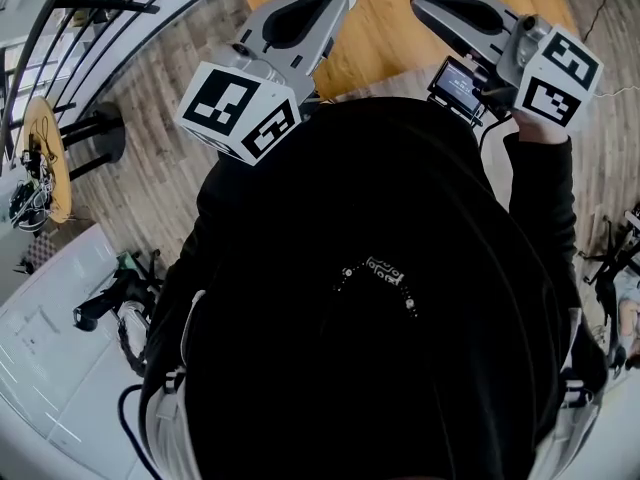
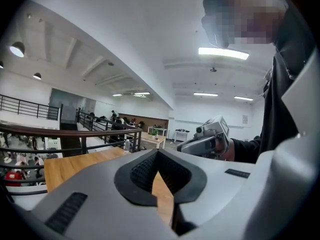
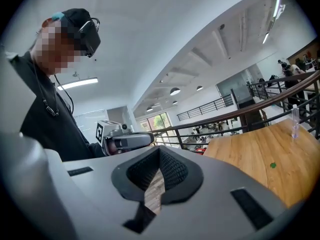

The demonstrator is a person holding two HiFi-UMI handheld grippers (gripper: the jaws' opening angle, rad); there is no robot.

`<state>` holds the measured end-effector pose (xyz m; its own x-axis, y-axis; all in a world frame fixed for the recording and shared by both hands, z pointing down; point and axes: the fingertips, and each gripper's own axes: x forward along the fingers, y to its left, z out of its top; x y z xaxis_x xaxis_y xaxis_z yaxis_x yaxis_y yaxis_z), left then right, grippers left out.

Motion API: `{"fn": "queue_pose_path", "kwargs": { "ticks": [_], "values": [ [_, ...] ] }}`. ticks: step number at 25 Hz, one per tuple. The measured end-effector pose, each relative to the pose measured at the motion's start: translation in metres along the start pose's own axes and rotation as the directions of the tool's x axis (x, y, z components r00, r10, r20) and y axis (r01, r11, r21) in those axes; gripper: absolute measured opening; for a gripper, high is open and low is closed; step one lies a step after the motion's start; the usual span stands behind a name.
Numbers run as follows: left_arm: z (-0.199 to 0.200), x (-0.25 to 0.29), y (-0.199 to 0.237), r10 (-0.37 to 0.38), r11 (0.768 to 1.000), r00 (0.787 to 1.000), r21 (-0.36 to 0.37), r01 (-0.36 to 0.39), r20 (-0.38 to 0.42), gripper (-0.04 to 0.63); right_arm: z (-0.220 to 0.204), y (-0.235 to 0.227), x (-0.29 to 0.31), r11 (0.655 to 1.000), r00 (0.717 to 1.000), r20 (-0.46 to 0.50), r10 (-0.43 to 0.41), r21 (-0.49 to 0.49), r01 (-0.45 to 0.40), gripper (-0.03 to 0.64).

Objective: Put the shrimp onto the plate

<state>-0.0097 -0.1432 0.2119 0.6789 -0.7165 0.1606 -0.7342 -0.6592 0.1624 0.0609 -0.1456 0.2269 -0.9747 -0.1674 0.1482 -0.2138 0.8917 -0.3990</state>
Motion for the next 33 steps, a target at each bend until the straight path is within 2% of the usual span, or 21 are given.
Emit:
{"fn": "queue_pose_path", "kwargs": {
  "ticks": [15, 21, 28, 33],
  "values": [
    [-0.004, 0.006, -0.007, 0.007, 1.0, 1.0, 0.014, -0.007, -0.008, -0.005, -0.003, -0.012, -0.002, 0.999, 0.999, -0.001, -0.045, -0.007, 0.045, 0.018],
    [-0.012, 0.011, -0.017, -0.036, 0.999, 0.999, 0.014, 0.037, -0.032, -0.005, -0.003, -0.012, -0.005, 0.998, 0.998, 0.015, -0.065, 0.01, 0.064, 0.018],
    [-0.017, 0.018, -0.012, -0.025, 0.998, 0.998, 0.06, 0.028, -0.049, -0.006, -0.011, -0.038, -0.022, 0.985, 0.985, 0.049, -0.168, 0.051, 0.166, 0.018],
    [-0.033, 0.029, -0.011, -0.051, 0.996, 0.997, 0.069, 0.055, -0.051, -0.006, -0.022, -0.049, -0.028, 0.981, 0.978, 0.076, -0.192, 0.053, 0.189, 0.018]
  ]
}}
